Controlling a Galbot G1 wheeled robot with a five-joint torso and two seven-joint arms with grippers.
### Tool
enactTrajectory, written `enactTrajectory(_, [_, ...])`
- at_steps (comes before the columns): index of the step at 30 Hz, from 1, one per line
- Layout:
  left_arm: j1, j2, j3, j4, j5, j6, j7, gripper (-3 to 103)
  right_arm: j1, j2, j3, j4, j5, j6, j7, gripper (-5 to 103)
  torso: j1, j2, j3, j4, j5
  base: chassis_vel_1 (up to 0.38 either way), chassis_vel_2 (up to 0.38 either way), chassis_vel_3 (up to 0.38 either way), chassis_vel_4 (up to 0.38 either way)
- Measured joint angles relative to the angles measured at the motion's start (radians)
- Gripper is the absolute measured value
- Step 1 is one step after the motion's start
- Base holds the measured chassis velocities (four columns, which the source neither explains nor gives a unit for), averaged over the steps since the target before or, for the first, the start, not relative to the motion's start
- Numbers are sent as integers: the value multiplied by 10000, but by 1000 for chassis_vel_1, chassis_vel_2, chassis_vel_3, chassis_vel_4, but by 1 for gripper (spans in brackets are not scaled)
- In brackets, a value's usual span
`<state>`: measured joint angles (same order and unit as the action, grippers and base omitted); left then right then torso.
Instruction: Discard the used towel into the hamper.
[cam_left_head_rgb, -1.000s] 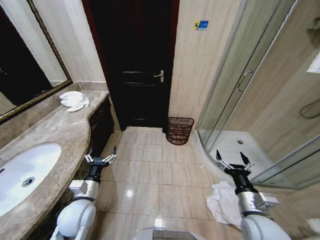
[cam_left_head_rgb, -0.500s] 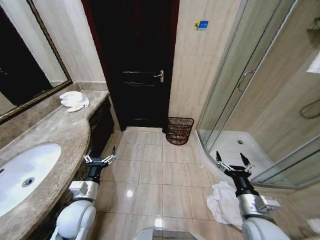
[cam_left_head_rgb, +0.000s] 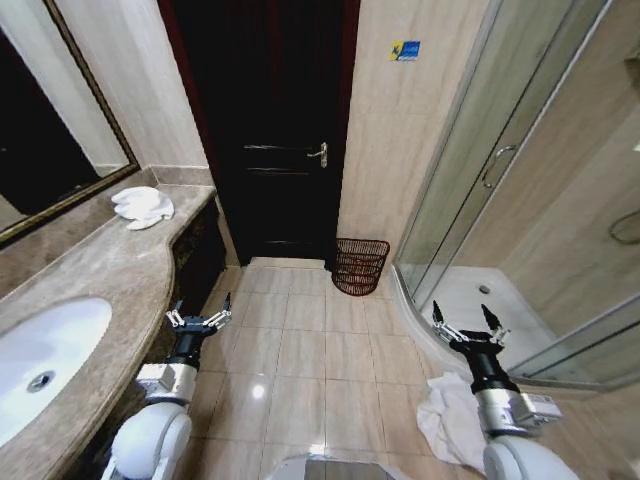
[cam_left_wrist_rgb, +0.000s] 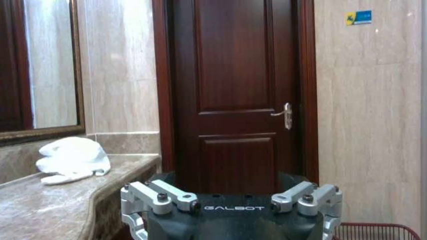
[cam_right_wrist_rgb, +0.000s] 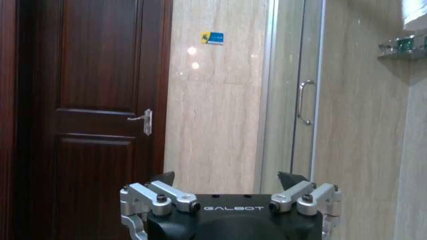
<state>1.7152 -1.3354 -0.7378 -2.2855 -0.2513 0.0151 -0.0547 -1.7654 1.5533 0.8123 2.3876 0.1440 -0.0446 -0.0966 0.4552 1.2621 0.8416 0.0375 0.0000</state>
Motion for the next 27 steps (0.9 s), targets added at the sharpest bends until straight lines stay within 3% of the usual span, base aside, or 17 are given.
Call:
enactTrajectory(13, [62,-136,-19,86,55,0,0,100,99,-93,-34,-169,118,17,-5,100,-2,1,-1,0,0,-89,105,109,-89])
enactTrajectory(27, [-75,-250,-17,48,226,148,-27,100,496,-499,41,-318,648,-462,128,100,-2,0,-1,-1,1,-55,161,159,-63])
